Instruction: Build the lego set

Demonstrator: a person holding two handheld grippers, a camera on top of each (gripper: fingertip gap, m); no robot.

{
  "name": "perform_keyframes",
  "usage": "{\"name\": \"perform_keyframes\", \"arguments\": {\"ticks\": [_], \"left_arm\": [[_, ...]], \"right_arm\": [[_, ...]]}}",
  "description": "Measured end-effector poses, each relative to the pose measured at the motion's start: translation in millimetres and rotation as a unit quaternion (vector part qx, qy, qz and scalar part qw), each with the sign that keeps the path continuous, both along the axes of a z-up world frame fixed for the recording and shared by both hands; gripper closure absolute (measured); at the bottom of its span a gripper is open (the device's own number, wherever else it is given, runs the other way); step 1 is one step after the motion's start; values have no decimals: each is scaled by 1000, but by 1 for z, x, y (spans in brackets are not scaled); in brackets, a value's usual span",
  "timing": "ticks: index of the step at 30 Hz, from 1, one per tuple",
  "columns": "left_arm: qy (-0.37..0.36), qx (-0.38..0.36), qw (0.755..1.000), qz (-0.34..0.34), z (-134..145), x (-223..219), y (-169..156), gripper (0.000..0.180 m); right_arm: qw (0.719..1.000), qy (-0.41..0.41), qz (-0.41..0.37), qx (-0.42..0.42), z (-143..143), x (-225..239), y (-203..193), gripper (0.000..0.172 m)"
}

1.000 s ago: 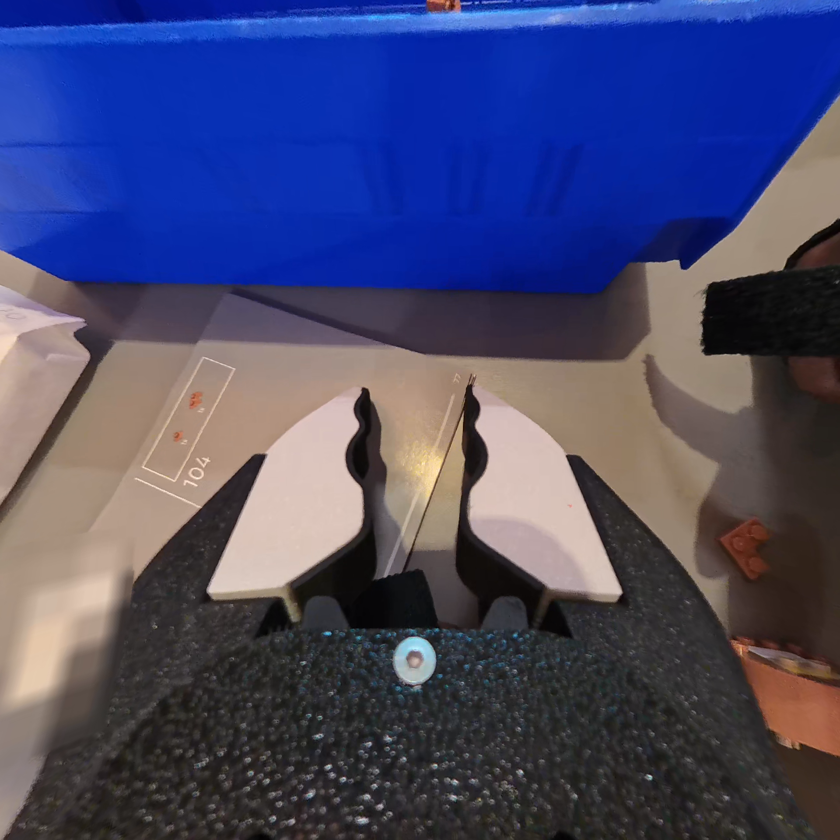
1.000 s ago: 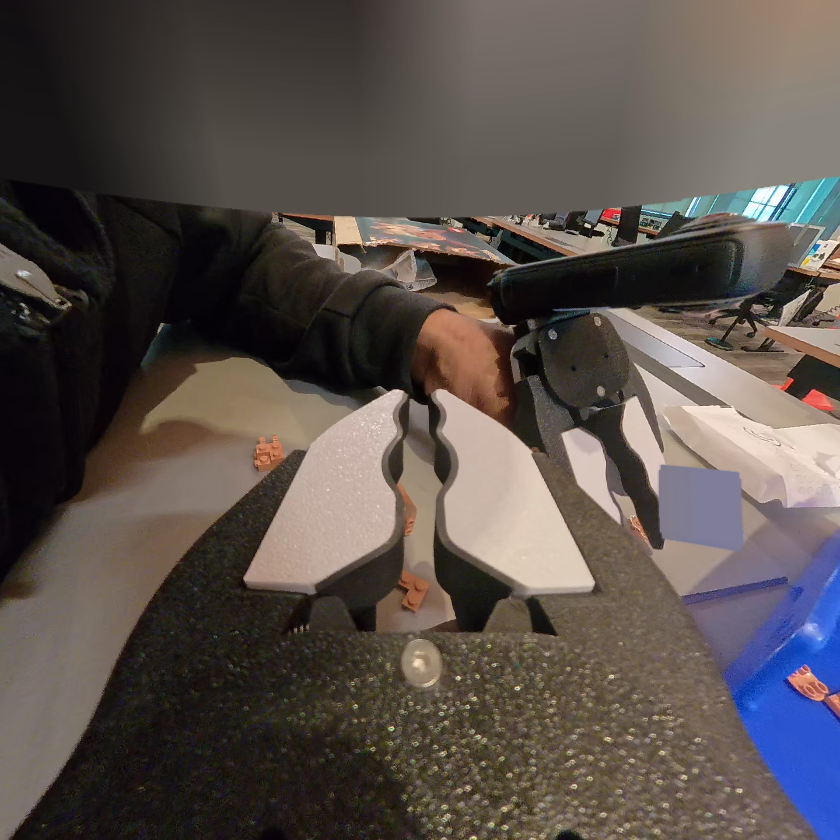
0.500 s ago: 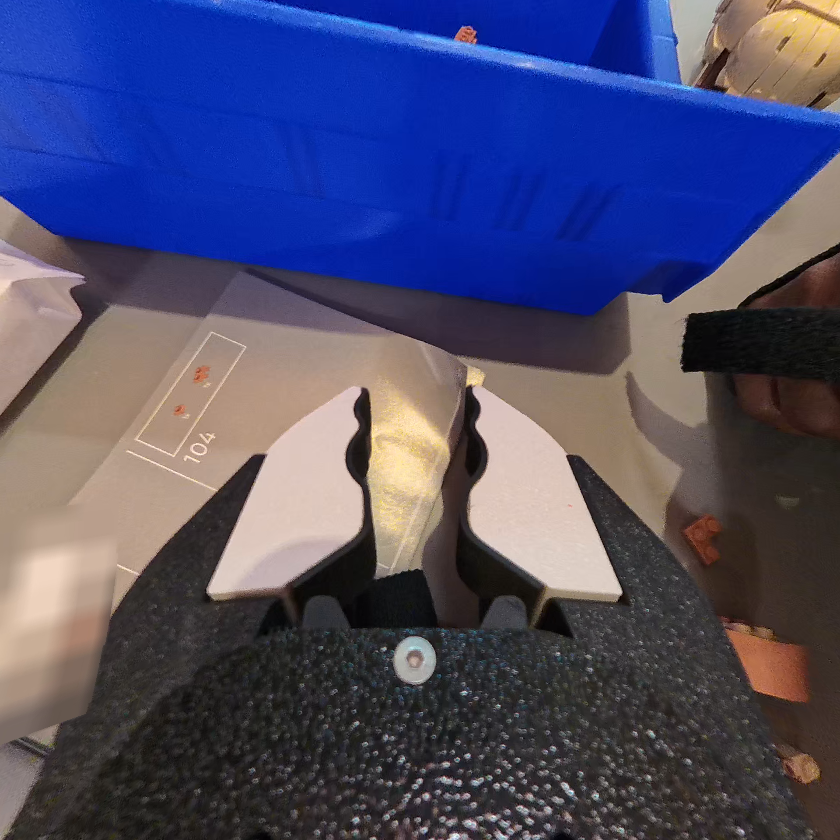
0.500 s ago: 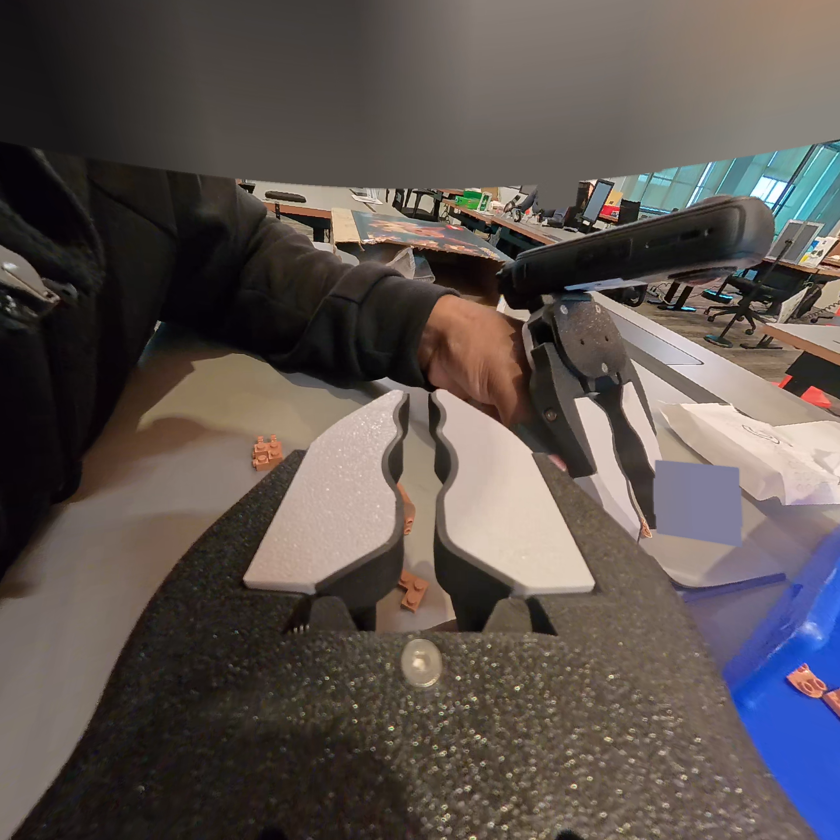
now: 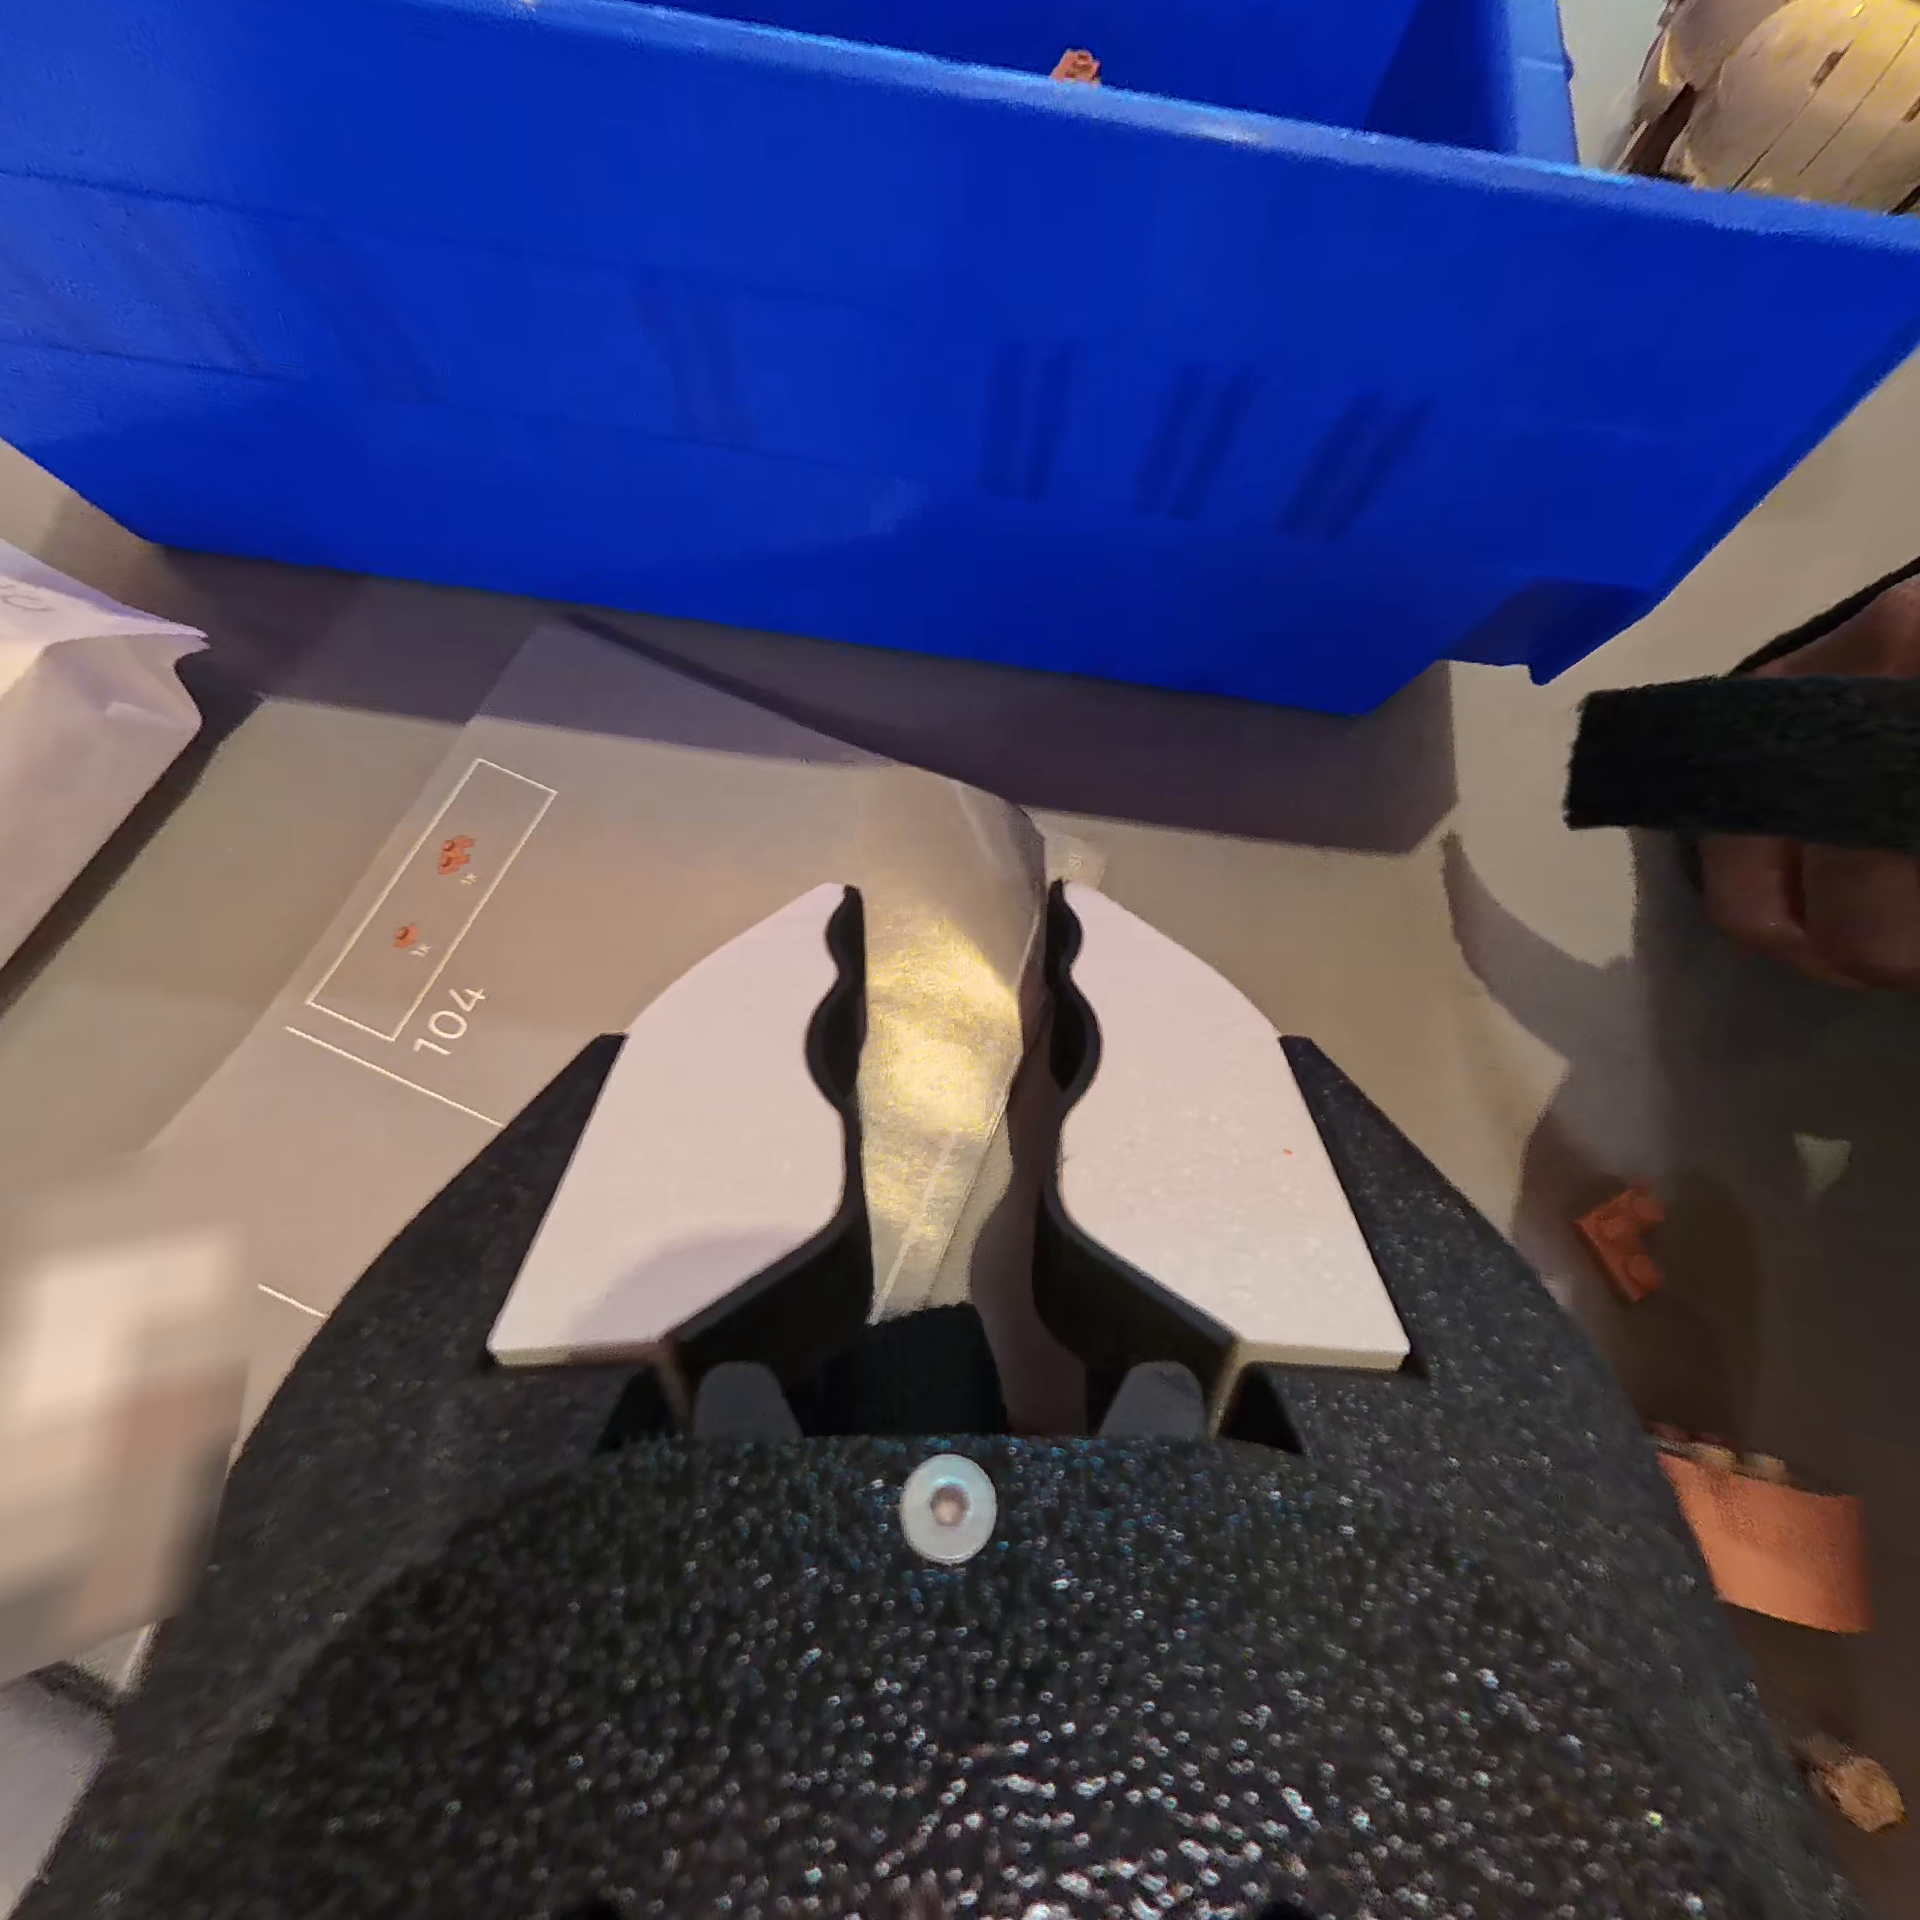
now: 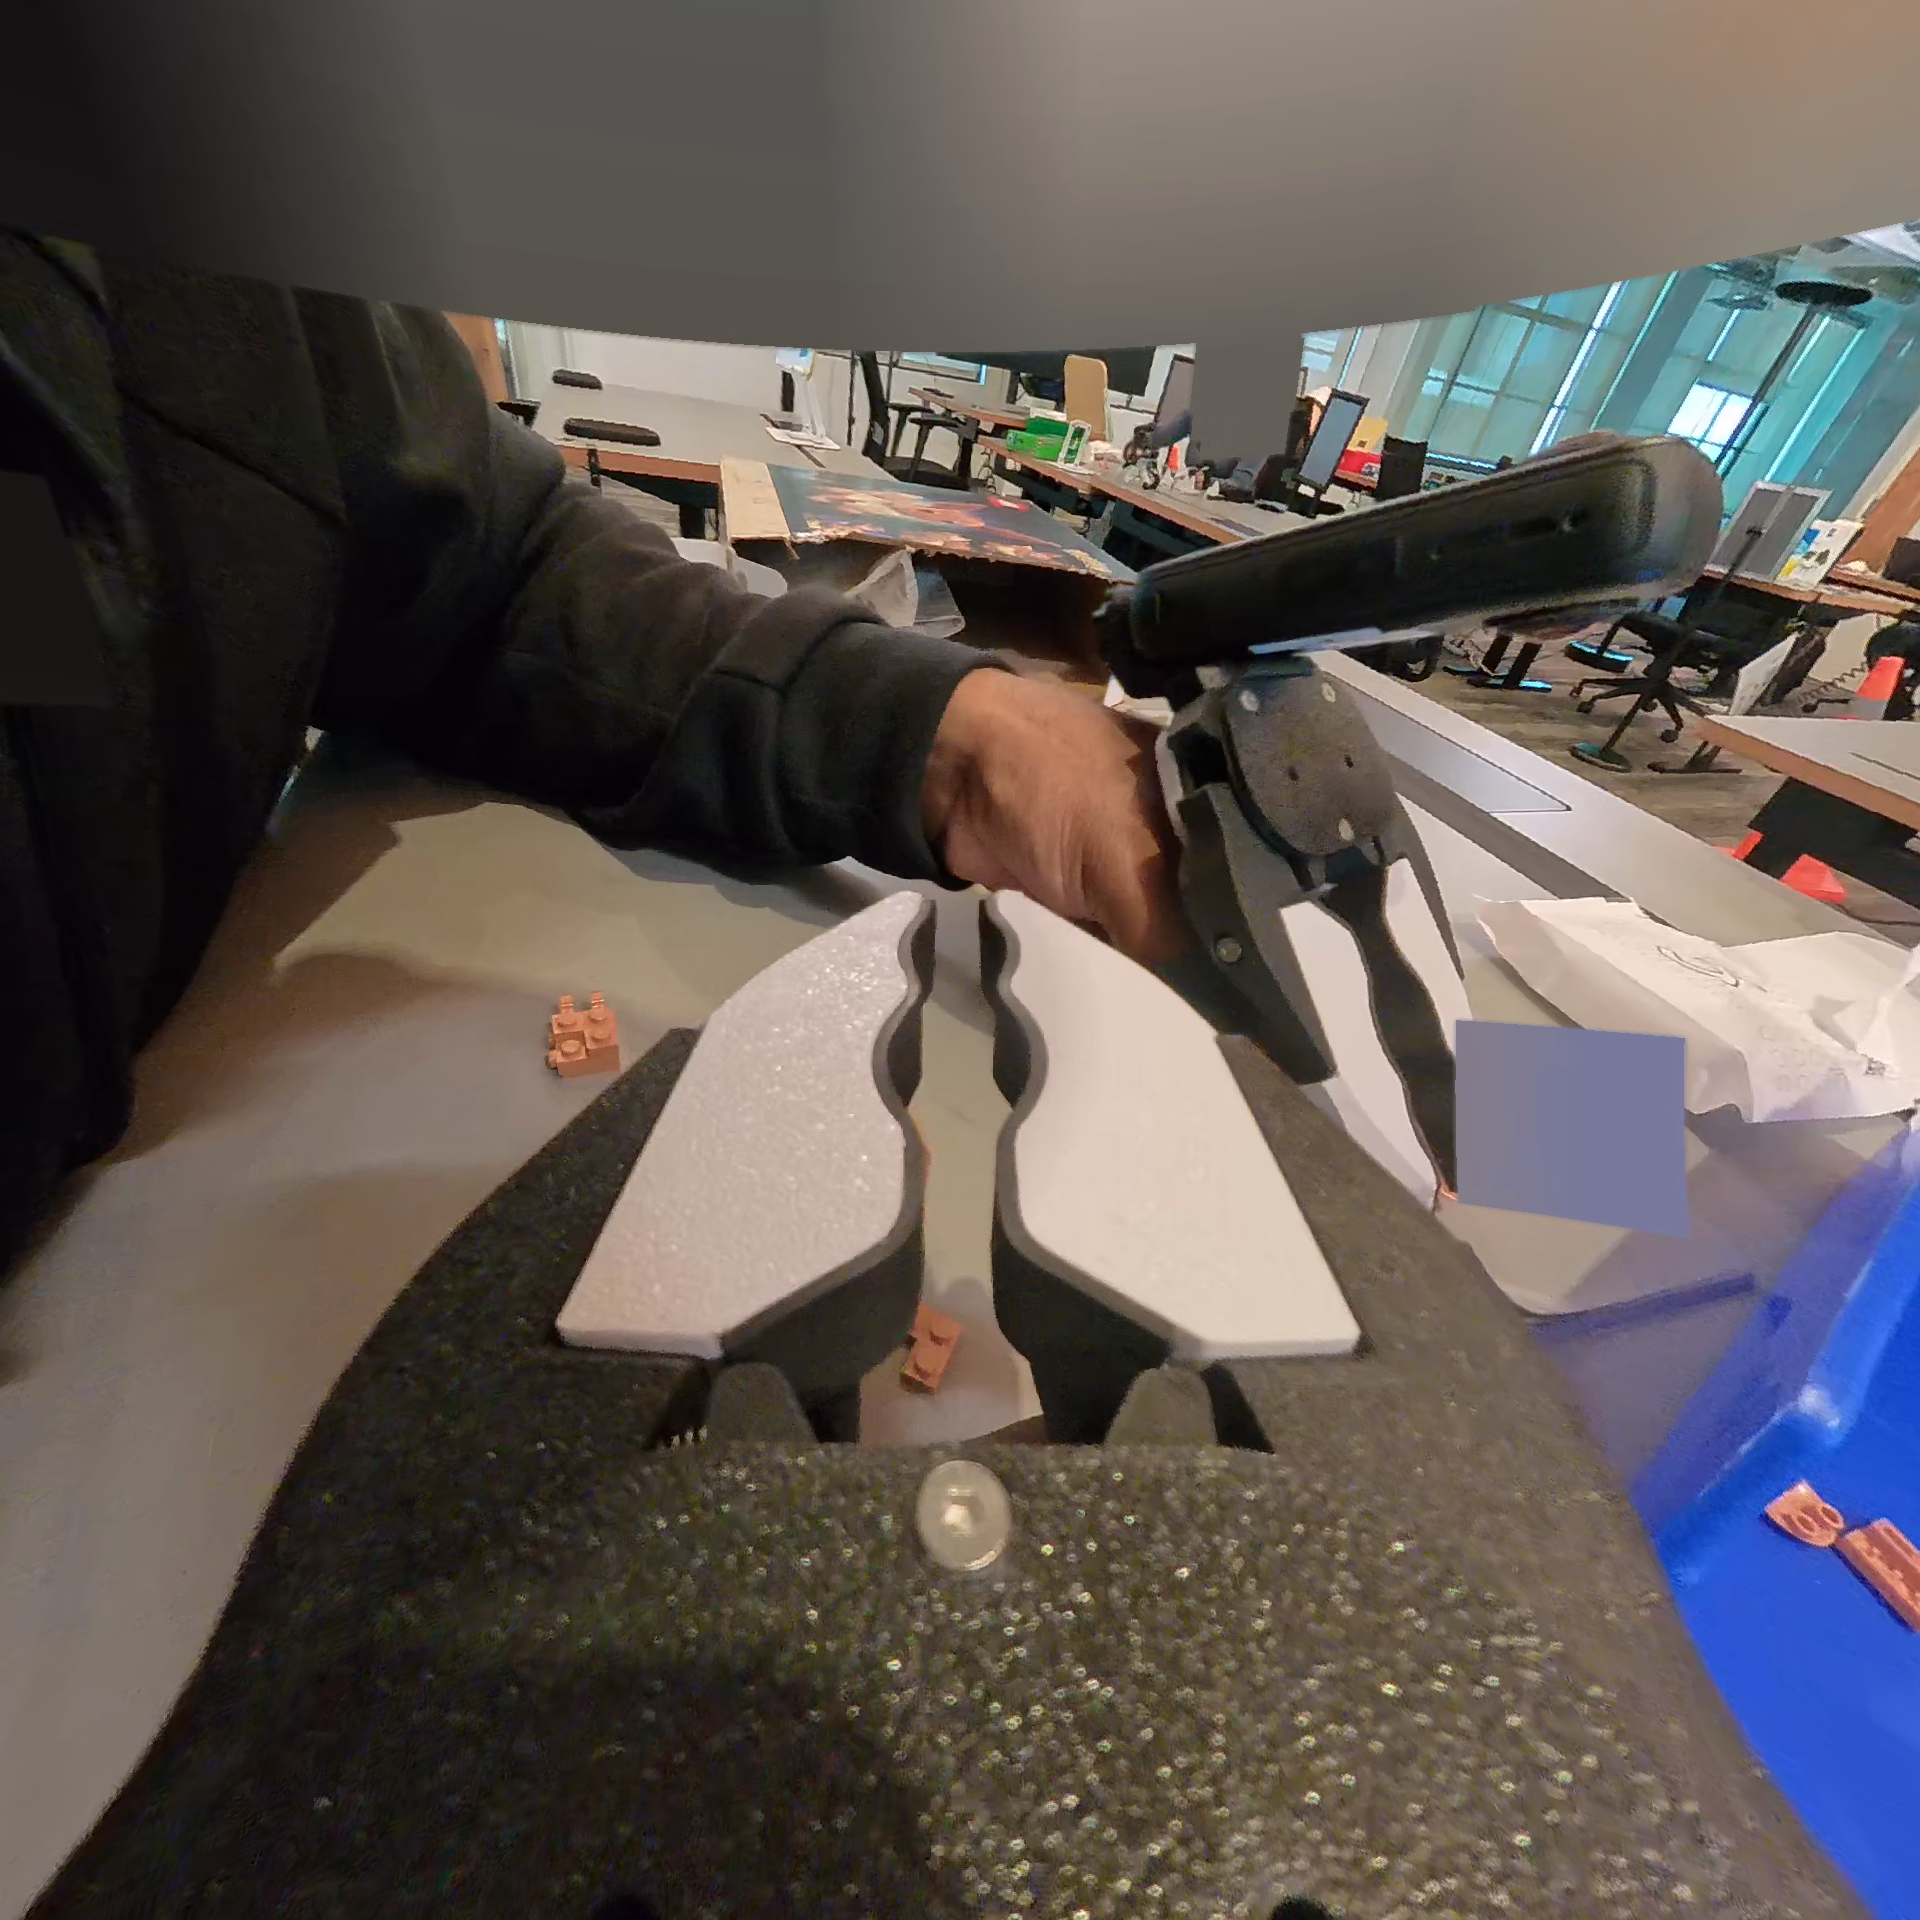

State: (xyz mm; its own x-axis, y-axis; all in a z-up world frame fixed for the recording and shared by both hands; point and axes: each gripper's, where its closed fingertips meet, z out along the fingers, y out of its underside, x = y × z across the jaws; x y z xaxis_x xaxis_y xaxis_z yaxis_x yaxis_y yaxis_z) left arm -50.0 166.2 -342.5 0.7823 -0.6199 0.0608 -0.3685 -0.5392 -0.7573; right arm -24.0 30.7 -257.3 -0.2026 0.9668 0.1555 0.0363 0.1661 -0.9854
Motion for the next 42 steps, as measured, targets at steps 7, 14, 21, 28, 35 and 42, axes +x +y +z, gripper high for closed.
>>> {"name": "perform_keyframes", "arguments": {"ticks": [7,14,21,28,35,42], "left_arm": [[8,8,1000,9,2,0,0,158],[6,5,1000,3,-1,6,-2,170],[-16,8,1000,2,3,6,-2,180],[-64,50,996,22,25,-4,-5,180],[-129,71,987,63,41,-29,-10,180],[-180,95,974,99,51,-52,-17,180]], "right_arm": [[1000,-7,-12,6,-2,-2,3,164],[1000,-9,-13,11,-3,-3,2,164],[1000,-10,-14,12,-4,-3,2,164],[999,-20,-40,22,-5,-7,8,164],[978,-84,-181,60,-12,-20,52,164],[955,-146,-256,-34,-18,-46,77,152]]}}
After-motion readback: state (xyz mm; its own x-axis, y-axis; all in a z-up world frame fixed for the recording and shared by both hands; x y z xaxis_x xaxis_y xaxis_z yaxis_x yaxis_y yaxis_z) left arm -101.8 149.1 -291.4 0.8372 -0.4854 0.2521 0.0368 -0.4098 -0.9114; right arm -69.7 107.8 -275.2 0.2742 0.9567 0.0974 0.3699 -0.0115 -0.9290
